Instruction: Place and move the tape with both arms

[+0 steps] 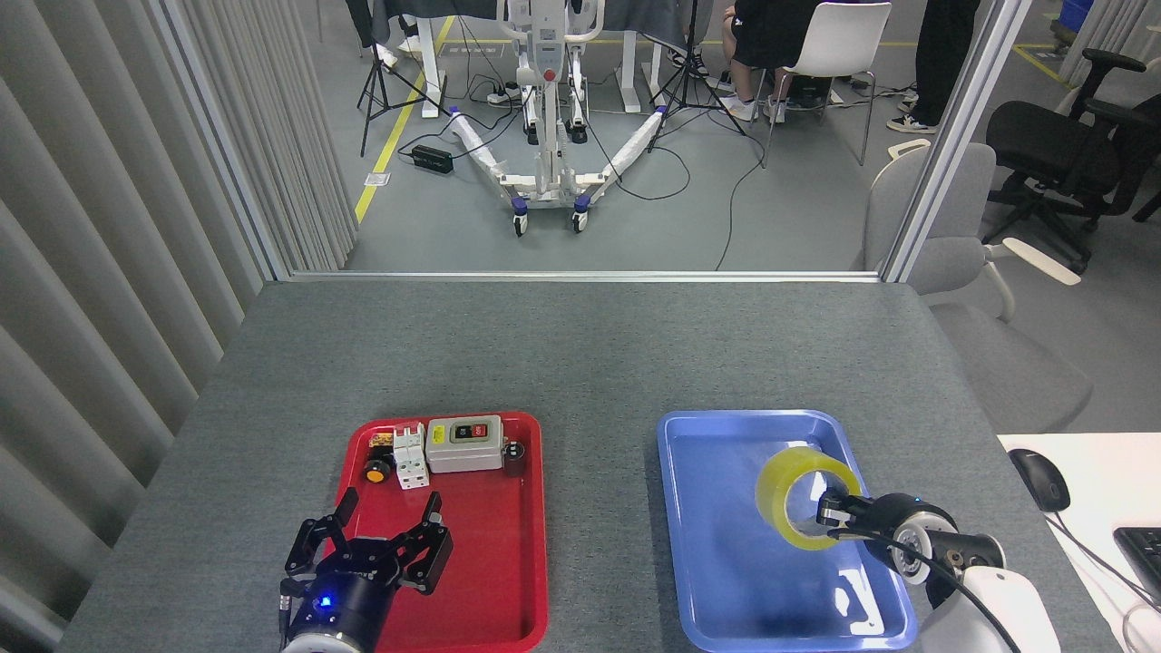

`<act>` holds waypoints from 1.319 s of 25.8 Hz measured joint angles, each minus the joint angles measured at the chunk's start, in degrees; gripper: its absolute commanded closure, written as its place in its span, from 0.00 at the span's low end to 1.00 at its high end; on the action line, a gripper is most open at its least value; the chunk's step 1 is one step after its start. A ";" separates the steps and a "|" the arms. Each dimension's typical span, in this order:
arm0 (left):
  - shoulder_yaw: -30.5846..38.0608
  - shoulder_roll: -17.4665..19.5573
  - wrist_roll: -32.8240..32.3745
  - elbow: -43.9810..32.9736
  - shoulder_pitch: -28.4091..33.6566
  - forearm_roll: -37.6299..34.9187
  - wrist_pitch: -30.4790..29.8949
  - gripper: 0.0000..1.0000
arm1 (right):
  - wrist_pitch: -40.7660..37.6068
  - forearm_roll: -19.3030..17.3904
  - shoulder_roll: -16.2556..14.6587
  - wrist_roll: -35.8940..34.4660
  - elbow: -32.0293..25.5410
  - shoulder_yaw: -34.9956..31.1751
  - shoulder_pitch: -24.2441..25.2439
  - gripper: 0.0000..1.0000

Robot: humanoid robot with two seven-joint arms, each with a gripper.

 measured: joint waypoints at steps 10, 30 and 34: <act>3.22 -0.94 5.50 0.22 0.65 4.14 0.66 0.00 | 0.57 -2.27 -0.69 0.18 4.89 3.11 -3.25 0.67; 3.53 -1.86 7.85 0.14 1.47 3.99 0.36 0.00 | 0.66 -2.36 0.96 -1.08 11.55 3.15 -6.55 0.60; 3.41 -2.15 7.94 -0.13 1.52 4.01 0.36 0.00 | 0.66 -2.33 1.34 -1.52 12.07 3.15 -6.84 0.60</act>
